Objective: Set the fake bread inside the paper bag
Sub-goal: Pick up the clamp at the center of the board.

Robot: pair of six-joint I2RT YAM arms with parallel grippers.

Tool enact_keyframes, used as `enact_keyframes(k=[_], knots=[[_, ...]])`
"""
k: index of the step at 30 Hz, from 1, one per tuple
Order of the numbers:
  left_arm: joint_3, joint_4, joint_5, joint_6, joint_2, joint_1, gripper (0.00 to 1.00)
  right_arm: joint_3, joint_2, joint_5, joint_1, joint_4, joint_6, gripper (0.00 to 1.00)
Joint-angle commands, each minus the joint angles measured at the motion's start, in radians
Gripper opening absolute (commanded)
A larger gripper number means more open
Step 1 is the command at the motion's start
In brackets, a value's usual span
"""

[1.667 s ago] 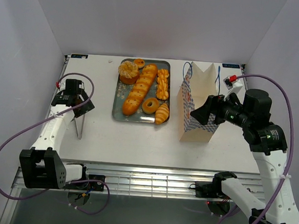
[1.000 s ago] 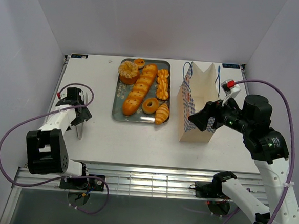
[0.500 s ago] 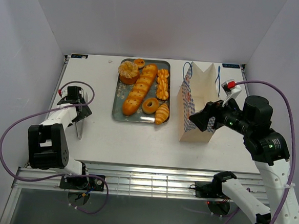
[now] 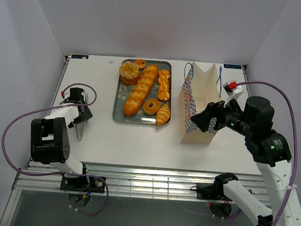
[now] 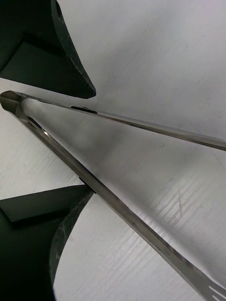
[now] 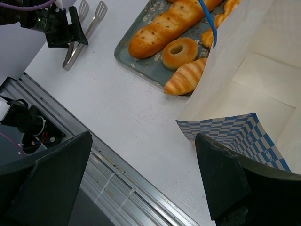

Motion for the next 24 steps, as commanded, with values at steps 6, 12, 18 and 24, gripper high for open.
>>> enact_keyframes(k=[6,12,18,24], knots=[[0.001,0.043,-0.045,0.030,0.051,0.007,0.80,0.049,-0.019,0.016,0.004,0.004,-0.020,0.96],[-0.016,0.071,-0.035,0.045,0.053,0.005,0.79,0.048,-0.024,0.024,0.004,0.002,-0.022,0.95],[-0.026,0.089,-0.019,0.050,0.063,0.005,0.79,0.040,-0.030,0.027,0.004,0.007,-0.025,0.95],[-0.060,0.141,0.030,0.050,0.026,0.005,0.75,0.025,-0.048,0.044,0.004,0.010,-0.031,0.95]])
